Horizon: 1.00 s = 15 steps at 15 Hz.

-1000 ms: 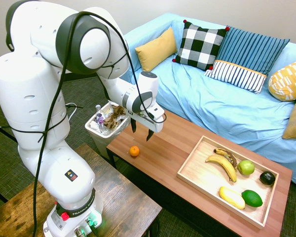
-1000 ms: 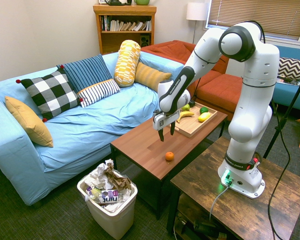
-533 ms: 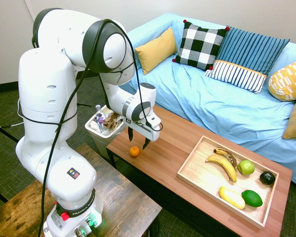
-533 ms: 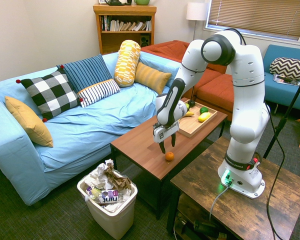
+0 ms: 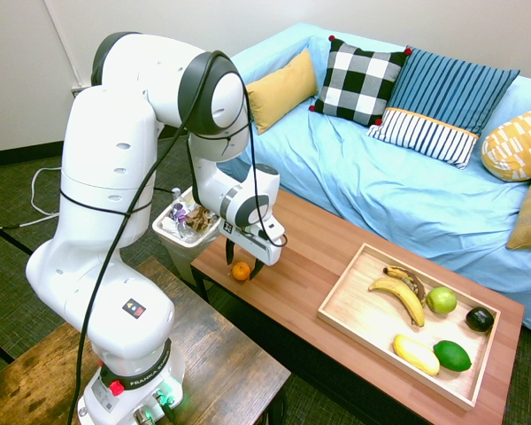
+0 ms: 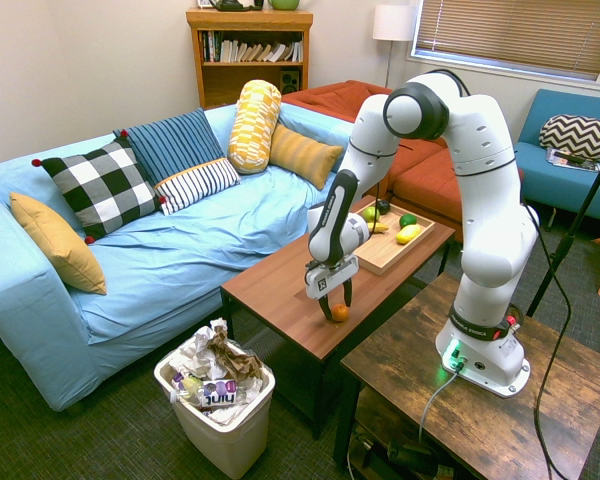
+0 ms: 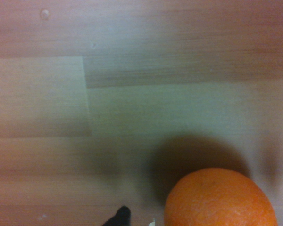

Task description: Put the tangerine in the tray

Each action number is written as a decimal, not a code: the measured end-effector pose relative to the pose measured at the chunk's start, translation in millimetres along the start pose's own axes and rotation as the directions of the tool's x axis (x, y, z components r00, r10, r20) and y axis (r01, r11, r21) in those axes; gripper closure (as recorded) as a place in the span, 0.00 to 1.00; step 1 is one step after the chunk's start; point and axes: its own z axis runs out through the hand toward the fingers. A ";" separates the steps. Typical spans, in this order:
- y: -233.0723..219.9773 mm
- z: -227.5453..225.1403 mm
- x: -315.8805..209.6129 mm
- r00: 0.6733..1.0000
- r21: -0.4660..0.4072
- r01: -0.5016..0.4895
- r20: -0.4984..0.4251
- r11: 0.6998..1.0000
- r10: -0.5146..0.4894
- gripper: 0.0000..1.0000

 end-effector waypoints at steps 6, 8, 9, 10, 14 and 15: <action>3.9 0.8 1.4 1.000 -0.002 0.000 0.017 1.000 0.000 1.00; 4.3 0.9 1.5 1.000 0.001 0.000 0.022 1.000 0.000 1.00; 4.5 0.7 1.7 1.000 0.004 0.001 0.025 1.000 -0.001 1.00; 4.7 -0.7 2.4 1.000 0.006 0.004 0.025 1.000 -0.005 1.00; 17.2 -40.6 21.9 1.000 0.033 -0.010 -0.006 0.999 0.010 1.00; 25.9 -61.2 33.5 0.999 0.047 -0.021 -0.030 0.999 0.023 1.00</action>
